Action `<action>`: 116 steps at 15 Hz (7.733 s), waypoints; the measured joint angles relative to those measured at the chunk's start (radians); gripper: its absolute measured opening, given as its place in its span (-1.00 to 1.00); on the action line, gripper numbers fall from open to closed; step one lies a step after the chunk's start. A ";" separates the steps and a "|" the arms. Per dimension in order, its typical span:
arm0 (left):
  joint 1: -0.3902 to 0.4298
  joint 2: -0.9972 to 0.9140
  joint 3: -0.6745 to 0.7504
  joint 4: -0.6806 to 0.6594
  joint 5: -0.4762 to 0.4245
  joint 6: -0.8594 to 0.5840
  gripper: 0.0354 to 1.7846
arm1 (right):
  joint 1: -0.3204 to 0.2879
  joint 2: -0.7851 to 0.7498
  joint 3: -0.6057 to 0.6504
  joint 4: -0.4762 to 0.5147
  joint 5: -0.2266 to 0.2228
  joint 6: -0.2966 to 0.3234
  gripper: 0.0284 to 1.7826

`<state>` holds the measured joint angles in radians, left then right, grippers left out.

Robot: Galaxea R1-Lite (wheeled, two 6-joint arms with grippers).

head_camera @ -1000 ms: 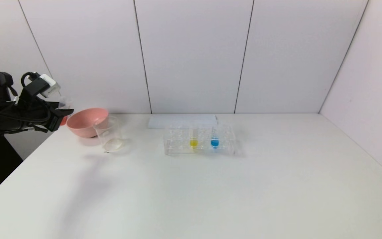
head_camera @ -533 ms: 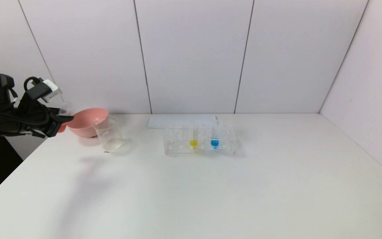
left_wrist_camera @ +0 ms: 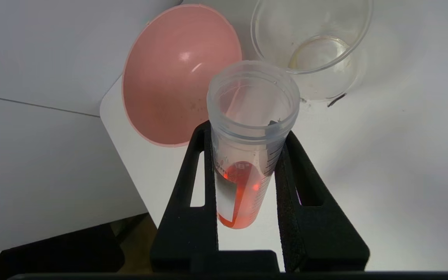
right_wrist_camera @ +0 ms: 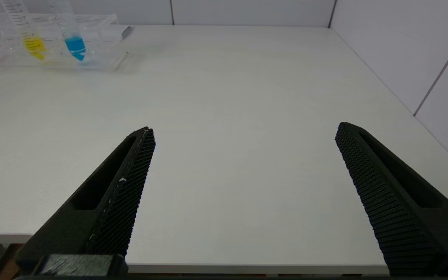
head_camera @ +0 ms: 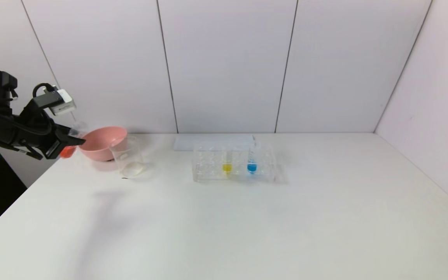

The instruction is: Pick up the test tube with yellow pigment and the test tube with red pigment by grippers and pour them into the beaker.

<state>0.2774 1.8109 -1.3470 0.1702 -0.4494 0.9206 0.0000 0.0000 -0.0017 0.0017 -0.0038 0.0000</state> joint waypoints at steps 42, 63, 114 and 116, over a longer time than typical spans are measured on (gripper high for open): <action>-0.099 0.258 -0.602 0.629 0.195 0.470 -0.53 | 0.000 0.000 0.000 0.000 0.000 0.000 0.91; -0.193 0.314 -0.634 0.587 0.410 0.481 -0.53 | 0.000 0.000 0.000 0.000 0.000 0.000 0.91; -0.297 0.329 -0.636 0.624 0.609 0.476 -0.53 | 0.000 0.000 0.000 0.000 0.000 0.000 0.91; -0.301 0.329 -0.636 0.621 0.609 0.474 -0.53 | 0.000 0.000 0.000 0.000 0.000 0.000 0.91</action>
<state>-0.0238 2.1394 -1.9830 0.7913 0.1596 1.3947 0.0000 0.0000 -0.0017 0.0017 -0.0043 0.0000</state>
